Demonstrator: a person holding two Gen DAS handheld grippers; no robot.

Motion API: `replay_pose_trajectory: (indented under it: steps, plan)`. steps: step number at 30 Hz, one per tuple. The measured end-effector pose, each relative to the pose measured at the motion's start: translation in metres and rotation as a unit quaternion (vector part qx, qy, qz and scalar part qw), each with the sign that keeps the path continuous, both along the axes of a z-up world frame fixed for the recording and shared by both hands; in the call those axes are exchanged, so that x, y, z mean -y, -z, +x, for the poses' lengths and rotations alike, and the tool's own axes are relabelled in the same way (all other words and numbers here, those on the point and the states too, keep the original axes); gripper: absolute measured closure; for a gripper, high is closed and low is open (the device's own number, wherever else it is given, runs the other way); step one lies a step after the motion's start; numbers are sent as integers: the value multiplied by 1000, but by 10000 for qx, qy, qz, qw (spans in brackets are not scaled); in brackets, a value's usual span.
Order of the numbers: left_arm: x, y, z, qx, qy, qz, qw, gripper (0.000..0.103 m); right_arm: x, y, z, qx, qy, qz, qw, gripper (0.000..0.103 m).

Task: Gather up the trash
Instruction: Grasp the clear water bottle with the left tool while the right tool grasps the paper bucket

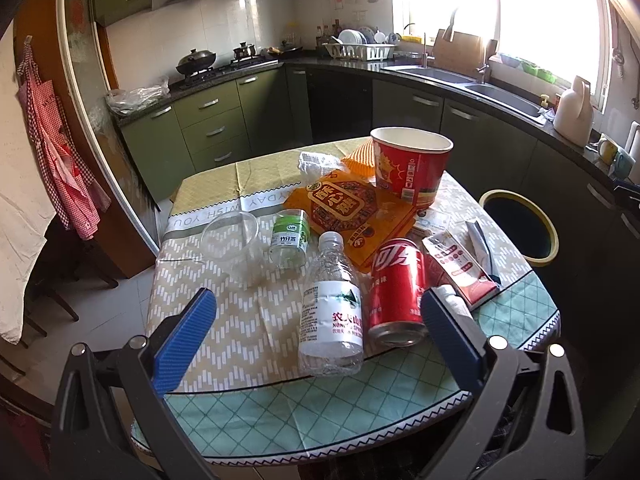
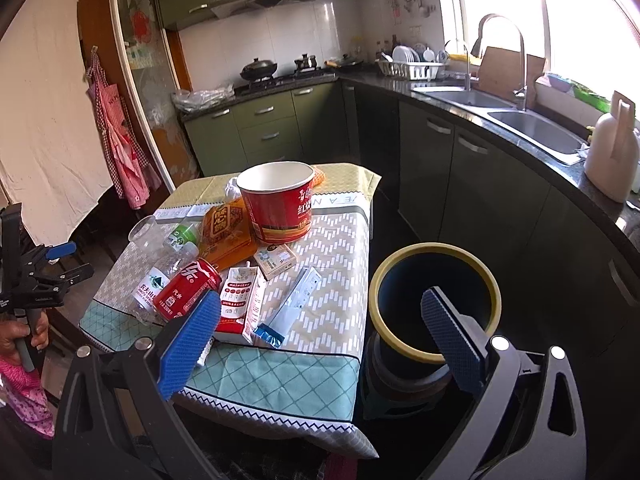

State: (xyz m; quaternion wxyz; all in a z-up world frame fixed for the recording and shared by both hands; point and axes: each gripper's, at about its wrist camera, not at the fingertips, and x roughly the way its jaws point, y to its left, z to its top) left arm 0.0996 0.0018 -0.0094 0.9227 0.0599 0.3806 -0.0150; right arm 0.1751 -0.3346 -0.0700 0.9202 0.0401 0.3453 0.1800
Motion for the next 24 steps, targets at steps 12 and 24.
replay_pose_trajectory:
  steps: [12, 24]
  plan:
    - [-6, 8, 94, -1062, 192, 163, 9940, 28, -45, -14, 178, -1409, -425, 38, 9891, 23]
    - [18, 59, 162, -2688, 698, 233, 9604, 70, -100, -2, 291, -2122, -606, -325, 9748, 31]
